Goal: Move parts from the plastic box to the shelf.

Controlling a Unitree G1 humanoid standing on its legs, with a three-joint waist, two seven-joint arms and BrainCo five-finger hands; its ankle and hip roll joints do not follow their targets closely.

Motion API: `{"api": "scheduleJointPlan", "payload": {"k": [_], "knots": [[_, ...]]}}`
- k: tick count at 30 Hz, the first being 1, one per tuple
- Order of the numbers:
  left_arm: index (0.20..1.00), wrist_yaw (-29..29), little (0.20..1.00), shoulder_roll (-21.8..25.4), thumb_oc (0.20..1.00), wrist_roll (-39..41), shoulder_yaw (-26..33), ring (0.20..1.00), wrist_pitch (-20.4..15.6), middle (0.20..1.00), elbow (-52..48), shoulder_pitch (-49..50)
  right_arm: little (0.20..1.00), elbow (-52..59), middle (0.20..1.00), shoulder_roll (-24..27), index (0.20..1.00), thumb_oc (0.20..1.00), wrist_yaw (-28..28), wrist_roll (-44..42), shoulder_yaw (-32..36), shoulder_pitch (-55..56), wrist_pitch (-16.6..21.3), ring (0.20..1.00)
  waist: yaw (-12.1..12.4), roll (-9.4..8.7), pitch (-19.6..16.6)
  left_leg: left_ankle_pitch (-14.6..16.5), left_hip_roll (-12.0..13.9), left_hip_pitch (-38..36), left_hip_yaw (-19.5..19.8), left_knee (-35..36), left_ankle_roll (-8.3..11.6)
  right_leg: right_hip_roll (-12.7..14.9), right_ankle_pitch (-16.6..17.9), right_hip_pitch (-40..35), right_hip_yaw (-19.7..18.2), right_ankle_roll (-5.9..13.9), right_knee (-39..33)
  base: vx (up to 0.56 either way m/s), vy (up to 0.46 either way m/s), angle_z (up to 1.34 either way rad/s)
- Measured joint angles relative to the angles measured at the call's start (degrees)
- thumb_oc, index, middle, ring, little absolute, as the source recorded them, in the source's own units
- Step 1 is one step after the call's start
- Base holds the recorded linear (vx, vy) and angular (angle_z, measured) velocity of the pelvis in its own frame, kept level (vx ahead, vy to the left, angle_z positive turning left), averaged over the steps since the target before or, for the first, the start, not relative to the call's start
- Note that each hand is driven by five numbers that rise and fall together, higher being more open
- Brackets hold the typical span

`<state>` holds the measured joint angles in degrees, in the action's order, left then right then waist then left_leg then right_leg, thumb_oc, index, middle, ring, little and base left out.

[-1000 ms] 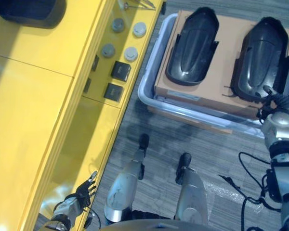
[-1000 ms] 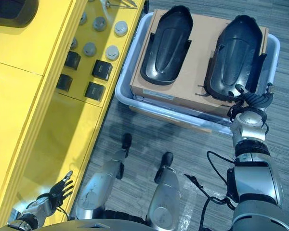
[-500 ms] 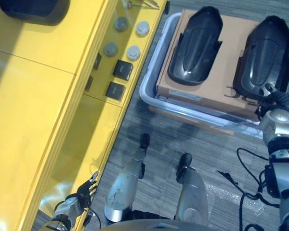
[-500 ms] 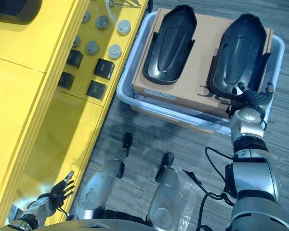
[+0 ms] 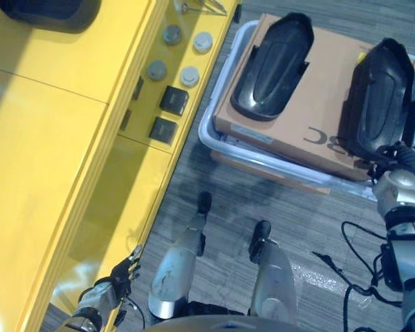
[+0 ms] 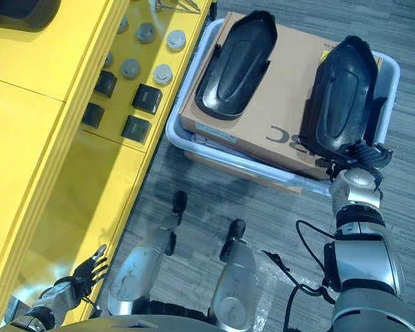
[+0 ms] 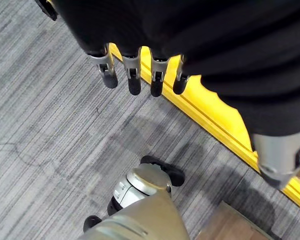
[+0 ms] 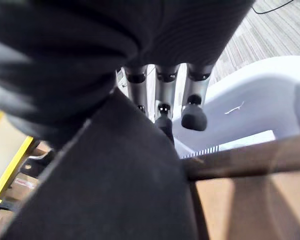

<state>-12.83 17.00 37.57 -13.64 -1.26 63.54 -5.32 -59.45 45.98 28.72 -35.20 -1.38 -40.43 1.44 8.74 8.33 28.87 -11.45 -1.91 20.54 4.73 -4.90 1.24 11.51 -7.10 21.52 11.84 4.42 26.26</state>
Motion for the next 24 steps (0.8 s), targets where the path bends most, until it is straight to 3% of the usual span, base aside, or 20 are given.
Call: {"api": "scheduleJointPlan", "payload": {"k": [6,9,13,18,24], "knots": [[1.000,-0.1,1.000,0.2,1.000,0.5,0.1,1.000,-0.5,1.000,-1.1,0.2,0.200,0.8,0.200,-3.6,0.200,0.200,-0.6,-1.1,2.6,4.4,1.3,0.200,0.0,-1.34,-0.8,0.8,0.8,-3.1,0.0,0.8,0.16,-0.9,0.6,-3.8,0.1,-0.02,-2.5,-0.02,-0.019,-0.03],[1.000,-0.6,1.000,0.4,1.000,1.2,0.6,1.000,-0.5,1.000,-3.0,0.7,0.200,6.2,0.200,-6.0,0.200,0.200,-0.6,-1.0,4.5,9.0,1.2,0.200,-0.3,-3.11,-3.9,0.8,1.3,-4.5,-0.2,2.7,0.16,-1.2,1.2,-5.3,0.1,0.09,-5.0,0.01,-0.001,-0.05],[1.000,-1.8,1.000,0.4,1.000,2.9,2.4,1.000,-0.6,1.000,-7.8,1.5,0.200,11.7,0.200,-6.2,0.200,0.200,-0.6,-0.9,5.0,12.2,1.9,0.200,-1.1,-3.56,-6.0,0.9,1.4,-7.6,-0.8,4.3,-0.04,-1.9,2.5,-9.3,0.0,0.82,-8.9,0.04,0.008,-0.10],[1.000,-1.6,1.000,0.6,1.000,5.2,4.8,1.000,1.2,1.000,-16.2,2.5,0.200,22.6,0.200,-6.8,0.200,0.200,0.5,-0.3,7.3,15.7,2.0,0.200,-2.8,-4.32,-11.2,1.5,1.4,-13.2,-2.1,7.3,-0.49,-2.7,6.3,-17.3,-0.2,2.29,-18.1,0.07,0.025,-0.08],[1.000,-0.3,1.000,1.2,1.000,6.7,4.0,1.000,6.8,1.000,-28.4,-0.3,0.200,29.9,0.200,-10.6,0.200,0.200,0.0,4.1,5.9,18.3,1.2,0.200,-3.8,-6.28,-15.4,1.9,1.3,-17.6,-3.1,9.3,-0.78,-3.5,9.0,-24.3,-0.2,2.66,-26.3,0.08,0.013,-0.07]]}}
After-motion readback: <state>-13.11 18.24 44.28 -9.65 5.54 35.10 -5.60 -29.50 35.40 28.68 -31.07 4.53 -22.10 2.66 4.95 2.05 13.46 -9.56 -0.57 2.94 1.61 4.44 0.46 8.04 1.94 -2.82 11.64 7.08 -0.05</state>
